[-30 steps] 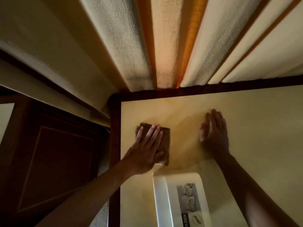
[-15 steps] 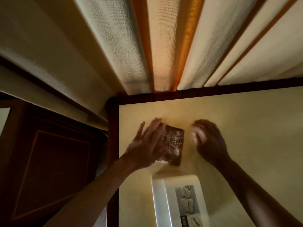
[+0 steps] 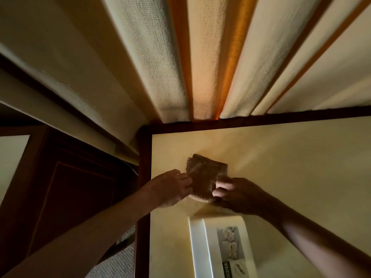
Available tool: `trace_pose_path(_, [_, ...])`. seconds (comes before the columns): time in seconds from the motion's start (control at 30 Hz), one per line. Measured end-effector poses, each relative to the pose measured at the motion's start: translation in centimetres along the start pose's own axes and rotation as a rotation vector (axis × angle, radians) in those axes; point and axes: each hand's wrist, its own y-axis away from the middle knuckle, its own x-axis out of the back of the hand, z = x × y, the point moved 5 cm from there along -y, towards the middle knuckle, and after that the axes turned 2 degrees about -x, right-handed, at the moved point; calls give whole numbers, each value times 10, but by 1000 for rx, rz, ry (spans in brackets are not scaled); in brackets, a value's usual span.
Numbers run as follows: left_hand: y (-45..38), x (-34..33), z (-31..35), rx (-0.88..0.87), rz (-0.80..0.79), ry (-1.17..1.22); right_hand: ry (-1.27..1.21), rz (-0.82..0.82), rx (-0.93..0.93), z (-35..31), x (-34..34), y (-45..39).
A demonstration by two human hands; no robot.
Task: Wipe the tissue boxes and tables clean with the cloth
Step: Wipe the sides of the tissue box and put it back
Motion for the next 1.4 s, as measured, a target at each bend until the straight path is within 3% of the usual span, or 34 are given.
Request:
trace_pose_path(0.17, [-4, 0, 10, -36, -134, -94, 102, -10, -22, -2, -6, 0])
trace_pose_path(0.33, [-16, 25, 8, 152, -240, -44, 160, -21, -124, 2, 6, 2])
trace_pose_path(0.5, [-32, 83, -4, 321, -114, -92, 135, 104, -275, 16, 60, 14])
trace_pose_path(0.7, [-49, 145, 3, 466, -31, -50, 81, 83, -437, 19, 130, 47])
trace_pose_path(1.03, [-81, 197, 89, 579, -76, 197, 47, 26, -509, -5, 163, 135])
trace_pose_path(1.3, [-99, 172, 164, 600, -150, 316, -4, -61, -519, -14, 134, 193])
trace_pose_path(1.4, [-105, 160, 184, 621, -186, 244, 3, -57, -510, -18, 119, 206])
